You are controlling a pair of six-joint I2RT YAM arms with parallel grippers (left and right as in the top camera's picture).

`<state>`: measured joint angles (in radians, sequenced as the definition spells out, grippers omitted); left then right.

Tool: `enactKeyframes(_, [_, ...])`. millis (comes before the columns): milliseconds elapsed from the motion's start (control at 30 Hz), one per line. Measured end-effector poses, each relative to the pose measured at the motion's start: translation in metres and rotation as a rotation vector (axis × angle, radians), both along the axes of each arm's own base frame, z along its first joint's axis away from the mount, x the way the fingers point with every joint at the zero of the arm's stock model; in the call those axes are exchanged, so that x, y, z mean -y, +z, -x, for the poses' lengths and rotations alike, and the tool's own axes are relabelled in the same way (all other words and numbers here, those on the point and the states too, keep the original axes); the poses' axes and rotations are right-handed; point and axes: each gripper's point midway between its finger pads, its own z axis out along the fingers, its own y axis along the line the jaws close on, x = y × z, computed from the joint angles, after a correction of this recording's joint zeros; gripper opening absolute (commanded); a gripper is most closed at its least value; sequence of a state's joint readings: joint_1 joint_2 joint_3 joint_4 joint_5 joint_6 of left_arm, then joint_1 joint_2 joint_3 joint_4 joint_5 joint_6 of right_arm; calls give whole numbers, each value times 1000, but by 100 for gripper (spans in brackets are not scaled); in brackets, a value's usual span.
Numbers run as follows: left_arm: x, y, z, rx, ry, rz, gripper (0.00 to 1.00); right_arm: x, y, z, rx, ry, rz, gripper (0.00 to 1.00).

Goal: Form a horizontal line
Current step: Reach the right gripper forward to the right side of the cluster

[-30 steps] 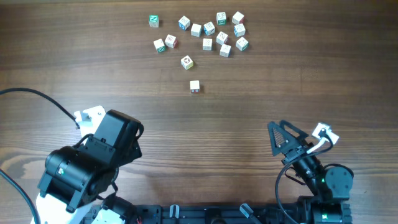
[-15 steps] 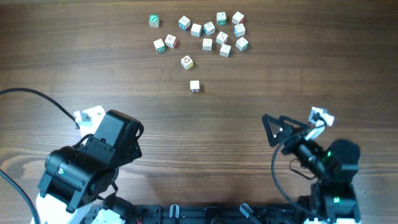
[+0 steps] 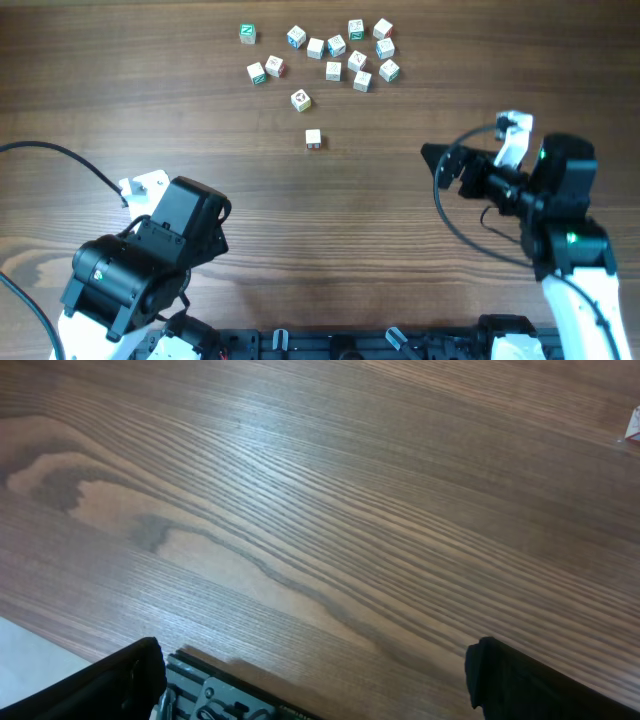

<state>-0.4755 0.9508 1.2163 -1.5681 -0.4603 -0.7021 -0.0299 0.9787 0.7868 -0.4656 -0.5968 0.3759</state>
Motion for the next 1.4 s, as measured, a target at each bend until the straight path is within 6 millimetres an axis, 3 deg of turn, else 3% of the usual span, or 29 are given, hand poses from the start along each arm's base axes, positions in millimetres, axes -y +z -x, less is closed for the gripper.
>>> enactKeyframes(133, [0,0,0,0,0,0,100,-9,5,-16,-15,33,41,100])
enactKeyframes(333, [0,0,0,0,0,1,100,-41,9,-39,-8,103,157,100])
enactKeyframes(633, [0,0,0,0,0,1,100,-56,-13,-98,-57,133,236,100])
enactKeyframes(933, [0,0,0,0,0,0,100,-70,-28,-141,-71,159,306,100])
enactKeyframes(1033, [0,0,0,0,0,1,100,-76,-32,-147,-58,163,338,100])
enactKeyframes(1167, [0,0,0,0,0,0,100,-86,-23,-153,2,173,344,100])
enactKeyframes(1400, [0,0,0,0,0,0,100,-92,11,-180,167,126,308,100])
